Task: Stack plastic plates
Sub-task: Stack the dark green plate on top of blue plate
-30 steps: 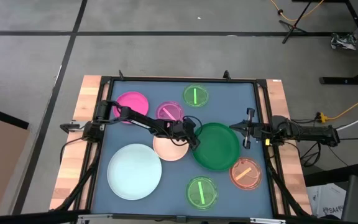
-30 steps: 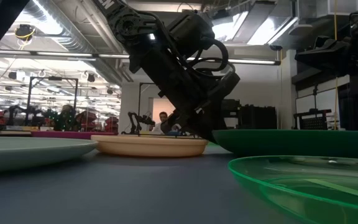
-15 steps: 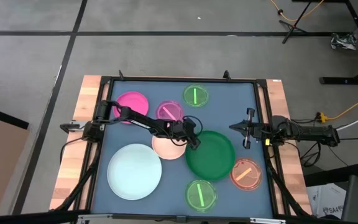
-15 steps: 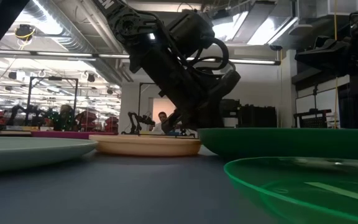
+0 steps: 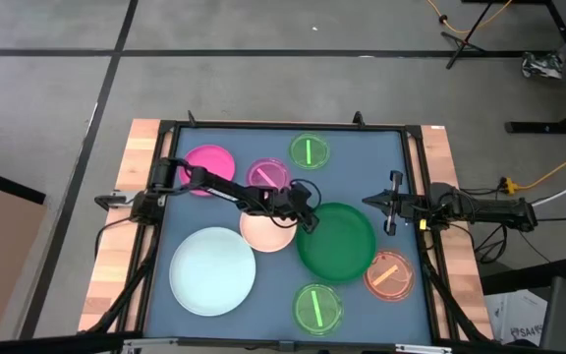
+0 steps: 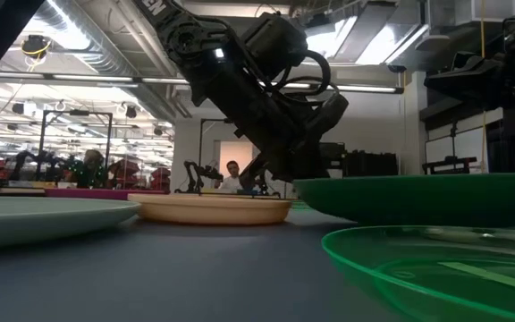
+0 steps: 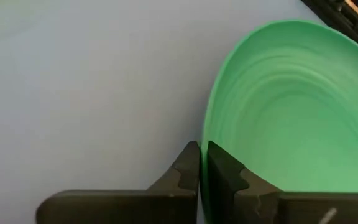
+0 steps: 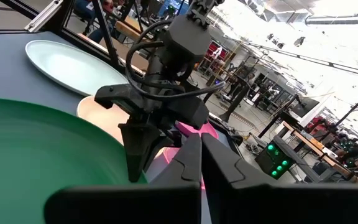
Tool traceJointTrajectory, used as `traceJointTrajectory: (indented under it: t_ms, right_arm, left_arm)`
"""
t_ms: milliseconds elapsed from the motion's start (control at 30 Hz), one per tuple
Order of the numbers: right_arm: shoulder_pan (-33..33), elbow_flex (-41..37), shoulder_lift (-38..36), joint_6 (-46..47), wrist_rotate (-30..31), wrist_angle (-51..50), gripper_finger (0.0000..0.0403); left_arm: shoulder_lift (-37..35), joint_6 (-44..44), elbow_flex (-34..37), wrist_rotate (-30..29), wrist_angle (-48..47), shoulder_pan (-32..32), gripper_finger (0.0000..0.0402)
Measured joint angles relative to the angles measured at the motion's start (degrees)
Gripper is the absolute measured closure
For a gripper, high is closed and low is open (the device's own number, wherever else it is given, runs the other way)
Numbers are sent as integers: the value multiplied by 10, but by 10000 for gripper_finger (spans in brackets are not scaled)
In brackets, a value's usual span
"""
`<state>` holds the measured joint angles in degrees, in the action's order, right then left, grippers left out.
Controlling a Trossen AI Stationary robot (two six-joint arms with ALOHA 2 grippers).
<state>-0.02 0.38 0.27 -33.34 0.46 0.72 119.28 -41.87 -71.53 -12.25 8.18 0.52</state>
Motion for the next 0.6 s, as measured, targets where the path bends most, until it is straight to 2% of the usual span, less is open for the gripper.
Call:
traceJointTrajectory:
  t_ms: [233,467,600]
  right_arm:
    - [0,0,0,0,0,0,402]
    - [0,0,0,0,0,0,402]
    - [0,0,0,0,0,0,402]
  left_arm:
    - [-36,23,0,5,1,10,397]
    - [-77,35,0,70,-23,28,397]
    - [-97,38,0,89,-56,34,397]
